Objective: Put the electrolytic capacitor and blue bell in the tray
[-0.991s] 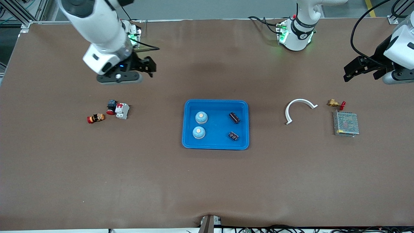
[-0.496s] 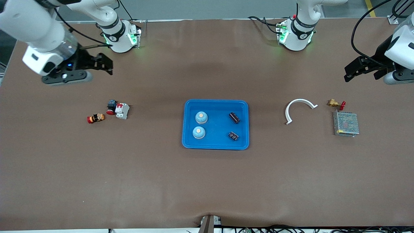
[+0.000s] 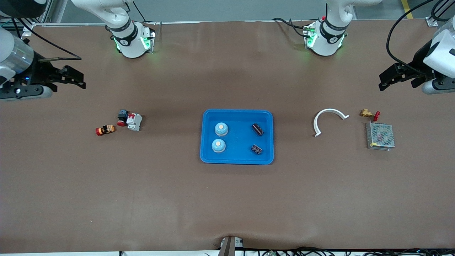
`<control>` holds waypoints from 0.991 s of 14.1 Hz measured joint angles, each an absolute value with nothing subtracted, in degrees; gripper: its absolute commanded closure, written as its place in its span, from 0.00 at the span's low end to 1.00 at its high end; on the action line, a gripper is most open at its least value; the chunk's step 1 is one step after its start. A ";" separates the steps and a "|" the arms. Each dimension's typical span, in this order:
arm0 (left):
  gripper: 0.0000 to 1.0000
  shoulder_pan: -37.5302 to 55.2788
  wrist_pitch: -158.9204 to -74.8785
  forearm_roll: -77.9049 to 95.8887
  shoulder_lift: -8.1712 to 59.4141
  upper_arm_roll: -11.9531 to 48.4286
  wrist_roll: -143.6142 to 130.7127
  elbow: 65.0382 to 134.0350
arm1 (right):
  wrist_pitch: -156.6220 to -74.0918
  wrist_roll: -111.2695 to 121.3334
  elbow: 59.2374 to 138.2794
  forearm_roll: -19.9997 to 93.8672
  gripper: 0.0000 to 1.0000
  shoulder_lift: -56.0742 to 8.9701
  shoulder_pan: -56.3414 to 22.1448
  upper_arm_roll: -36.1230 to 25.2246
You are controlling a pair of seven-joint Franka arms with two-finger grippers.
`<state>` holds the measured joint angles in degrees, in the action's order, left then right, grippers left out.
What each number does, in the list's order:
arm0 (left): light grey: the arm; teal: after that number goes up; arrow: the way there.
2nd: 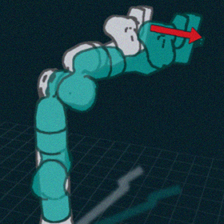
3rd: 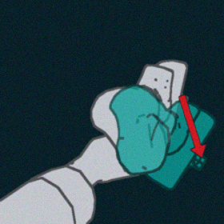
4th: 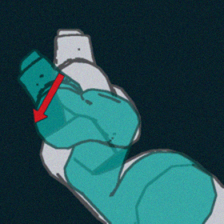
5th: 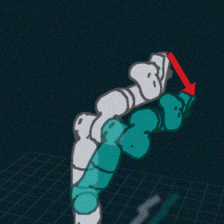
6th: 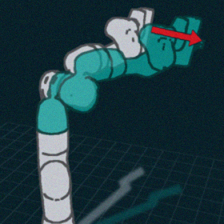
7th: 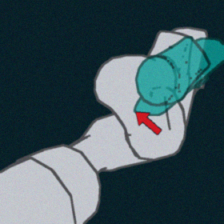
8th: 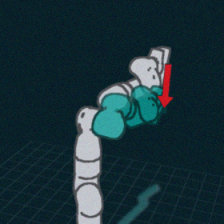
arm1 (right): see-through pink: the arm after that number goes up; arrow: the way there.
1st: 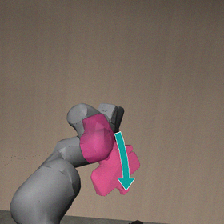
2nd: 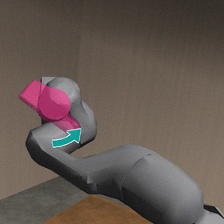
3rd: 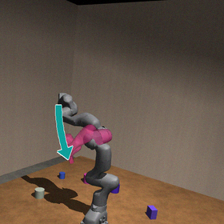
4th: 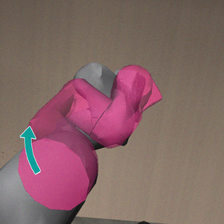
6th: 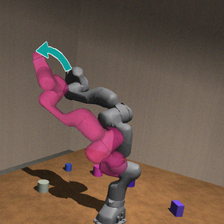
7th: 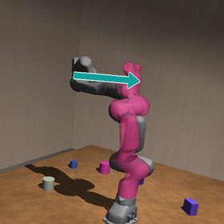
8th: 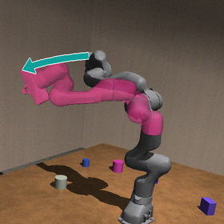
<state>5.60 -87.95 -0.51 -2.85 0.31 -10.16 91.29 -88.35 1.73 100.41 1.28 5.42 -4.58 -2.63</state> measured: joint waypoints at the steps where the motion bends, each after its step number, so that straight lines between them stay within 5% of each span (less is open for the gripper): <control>1: 0.00 5.58 -87.95 -0.51 -2.85 0.31 -10.19 91.29 | -88.35 1.73 100.41 1.01 0.00 5.44 -3.79 -2.61; 14: 0.00 5.55 -88.01 -0.51 -2.58 0.30 -10.29 90.75 | -89.13 1.80 100.41 0.16 0.00 7.58 -0.27 -2.60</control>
<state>5.55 -88.01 -0.51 -2.58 0.30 -10.29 90.75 -89.13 1.80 100.41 0.16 7.58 -0.27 -2.60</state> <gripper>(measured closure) 0.000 0.000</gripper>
